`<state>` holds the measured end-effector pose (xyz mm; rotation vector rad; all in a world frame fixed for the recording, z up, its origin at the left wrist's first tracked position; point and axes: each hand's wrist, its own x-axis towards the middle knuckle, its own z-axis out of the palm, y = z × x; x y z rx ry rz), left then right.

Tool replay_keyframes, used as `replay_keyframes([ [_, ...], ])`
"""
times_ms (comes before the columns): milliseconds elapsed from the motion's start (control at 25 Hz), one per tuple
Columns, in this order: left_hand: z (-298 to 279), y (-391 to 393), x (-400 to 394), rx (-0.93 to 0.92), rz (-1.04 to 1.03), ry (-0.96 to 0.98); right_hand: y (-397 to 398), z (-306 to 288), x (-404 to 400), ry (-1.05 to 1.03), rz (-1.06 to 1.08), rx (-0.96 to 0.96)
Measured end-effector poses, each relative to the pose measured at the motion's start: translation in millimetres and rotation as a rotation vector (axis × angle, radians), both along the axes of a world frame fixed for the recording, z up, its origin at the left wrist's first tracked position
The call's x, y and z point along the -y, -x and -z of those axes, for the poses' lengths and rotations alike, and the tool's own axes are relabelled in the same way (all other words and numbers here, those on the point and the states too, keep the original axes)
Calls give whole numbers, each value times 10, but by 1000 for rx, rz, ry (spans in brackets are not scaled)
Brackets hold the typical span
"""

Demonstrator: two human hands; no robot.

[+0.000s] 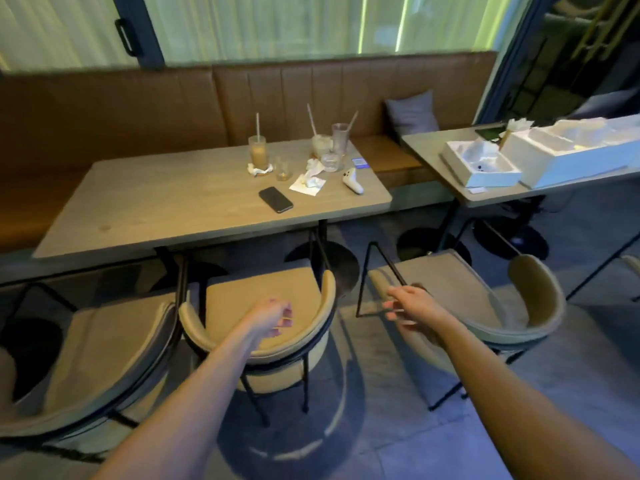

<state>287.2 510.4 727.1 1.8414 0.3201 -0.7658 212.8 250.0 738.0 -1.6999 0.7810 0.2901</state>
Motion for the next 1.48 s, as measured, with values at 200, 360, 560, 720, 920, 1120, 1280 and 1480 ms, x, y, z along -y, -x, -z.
replay_keyframes([
  [200, -137, 572, 1400, -32, 158, 73, 784, -87, 1153, 3, 139, 3],
  [360, 46, 806, 2139, -95, 227, 40, 1173, 6, 1770, -19, 263, -31],
  [560, 338, 793, 2909, -179, 251, 10, 1247, 122, 2458, -11, 324, -76],
  [720, 570, 573, 3519, -256, 205, -20, 1215, 231, 3037, -10, 388, -142],
  [920, 886, 286, 4111, -340, 88, -79, 994, 461, 3672, -18, 463, -189],
  [1120, 1034, 187, 4420, -439, -93, -133, 666, 716, 4192, -85, 463, -283],
  [1280, 1245, 119, 4690, -509, -217, -106, 284, 936, 4695, -115, 392, -329],
  [1480, 1544, 62, 5081, -576, -430, -5, -23, 1291, 5244, -150, 297, -430],
])
